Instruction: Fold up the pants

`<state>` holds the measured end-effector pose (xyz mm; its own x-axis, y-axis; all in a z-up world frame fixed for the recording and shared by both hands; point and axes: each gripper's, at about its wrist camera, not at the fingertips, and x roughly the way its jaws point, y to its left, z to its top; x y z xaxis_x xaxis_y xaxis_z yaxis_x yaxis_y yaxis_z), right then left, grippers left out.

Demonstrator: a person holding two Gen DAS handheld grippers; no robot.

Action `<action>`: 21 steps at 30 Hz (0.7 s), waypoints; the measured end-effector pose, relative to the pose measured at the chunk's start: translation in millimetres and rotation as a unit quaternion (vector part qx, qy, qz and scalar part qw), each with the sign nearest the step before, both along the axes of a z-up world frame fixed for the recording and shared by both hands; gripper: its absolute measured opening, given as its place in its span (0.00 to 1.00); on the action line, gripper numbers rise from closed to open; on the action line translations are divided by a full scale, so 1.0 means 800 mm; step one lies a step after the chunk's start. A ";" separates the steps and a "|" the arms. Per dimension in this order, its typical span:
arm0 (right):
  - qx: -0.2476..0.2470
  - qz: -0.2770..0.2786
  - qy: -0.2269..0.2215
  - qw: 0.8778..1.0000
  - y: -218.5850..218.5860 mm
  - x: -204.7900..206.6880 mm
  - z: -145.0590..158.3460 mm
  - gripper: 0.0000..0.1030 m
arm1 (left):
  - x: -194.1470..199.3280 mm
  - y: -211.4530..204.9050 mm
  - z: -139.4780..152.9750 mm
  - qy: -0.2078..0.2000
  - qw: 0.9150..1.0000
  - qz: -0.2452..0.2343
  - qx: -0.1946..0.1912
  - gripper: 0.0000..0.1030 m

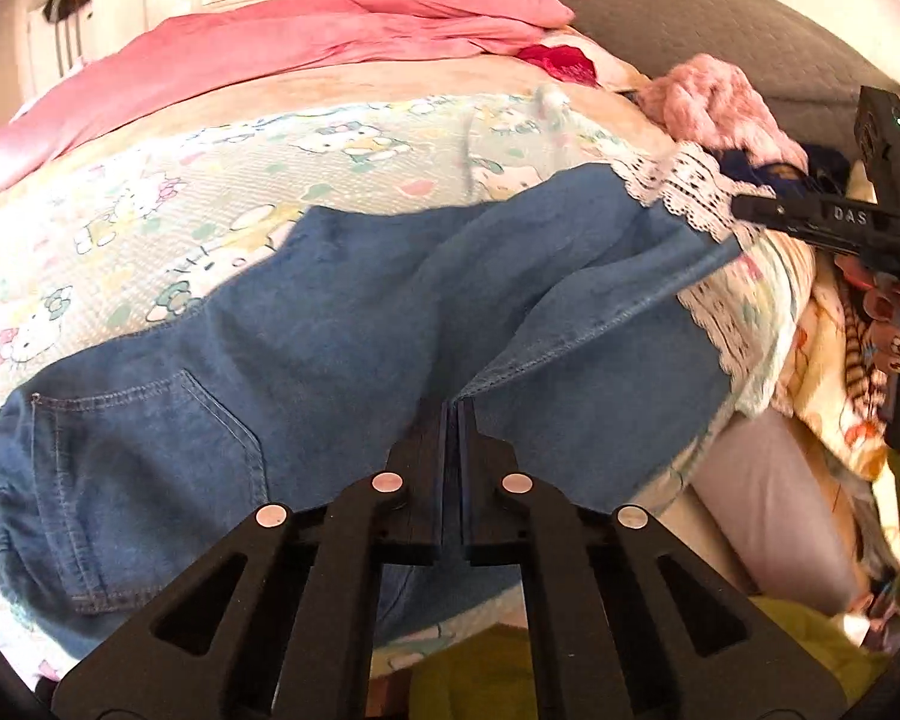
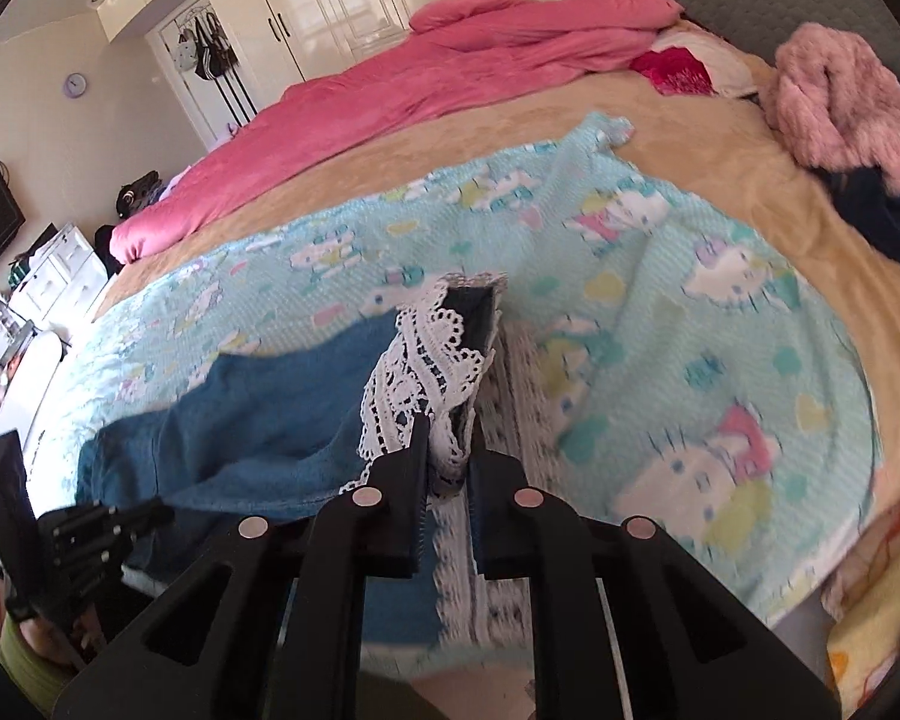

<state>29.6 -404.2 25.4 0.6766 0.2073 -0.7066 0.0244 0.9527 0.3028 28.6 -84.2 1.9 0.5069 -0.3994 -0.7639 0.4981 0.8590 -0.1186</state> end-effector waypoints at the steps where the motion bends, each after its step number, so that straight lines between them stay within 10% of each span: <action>1: 0.004 -0.001 0.006 1.000 -0.004 -0.011 -0.007 0.10 | -0.002 -0.003 -0.002 0.000 1.000 -0.002 0.004 0.00; 21: 0.006 0.011 0.080 0.997 -0.029 -0.067 -0.079 0.11 | -0.031 -0.014 -0.030 0.017 0.998 -0.025 0.061 0.00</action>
